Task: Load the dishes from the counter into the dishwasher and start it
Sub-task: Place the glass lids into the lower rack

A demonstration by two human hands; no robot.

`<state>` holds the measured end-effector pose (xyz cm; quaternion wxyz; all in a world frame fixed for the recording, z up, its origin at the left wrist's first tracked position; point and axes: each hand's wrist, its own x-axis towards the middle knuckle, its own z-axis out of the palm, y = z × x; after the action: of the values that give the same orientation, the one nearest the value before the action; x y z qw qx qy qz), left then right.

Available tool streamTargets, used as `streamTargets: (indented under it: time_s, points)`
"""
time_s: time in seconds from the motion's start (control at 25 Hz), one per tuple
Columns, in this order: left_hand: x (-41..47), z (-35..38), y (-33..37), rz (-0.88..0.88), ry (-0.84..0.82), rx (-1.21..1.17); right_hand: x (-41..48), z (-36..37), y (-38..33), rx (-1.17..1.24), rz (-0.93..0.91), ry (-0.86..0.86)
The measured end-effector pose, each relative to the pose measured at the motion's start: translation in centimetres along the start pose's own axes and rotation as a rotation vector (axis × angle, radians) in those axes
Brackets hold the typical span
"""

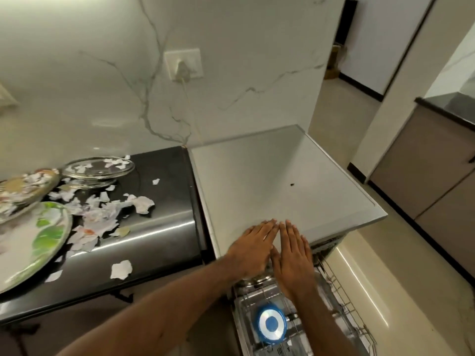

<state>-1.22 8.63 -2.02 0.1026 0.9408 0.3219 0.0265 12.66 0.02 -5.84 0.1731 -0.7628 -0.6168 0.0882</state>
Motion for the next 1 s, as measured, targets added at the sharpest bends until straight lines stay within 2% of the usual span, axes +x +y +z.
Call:
streamTargets:
  time_s: [0.16,0.36,0.52,0.68,0.84,1.0]
  points:
    - [-5.4,-3.6,-6.7,-0.133,0.042,0.055,3.4,1.8,-8.1,0.071,-0.173,-0.081]
    - [-14.9,-7.2,-15.6,-0.383,0.049,-0.03,6.3,5.0,-19.6,0.163,-0.382,-0.249]
    - [-22.2,-8.8,-21.8,-0.605,0.001,-0.048,7.3,7.8,-28.2,0.033,-0.487,-0.39]
    - [-28.2,-9.8,-27.0,-0.785,-0.01,-0.128,8.2,9.7,-36.0,-0.065,-0.481,-0.571]
    - [-32.9,-10.2,-32.1,-0.862,-0.033,-0.158,10.9,13.1,-43.3,-0.187,-0.464,-0.66]
    - [-35.0,-10.5,-36.7,-0.925,-0.003,-0.249,13.9,15.4,-47.1,-0.345,-0.305,-0.7]
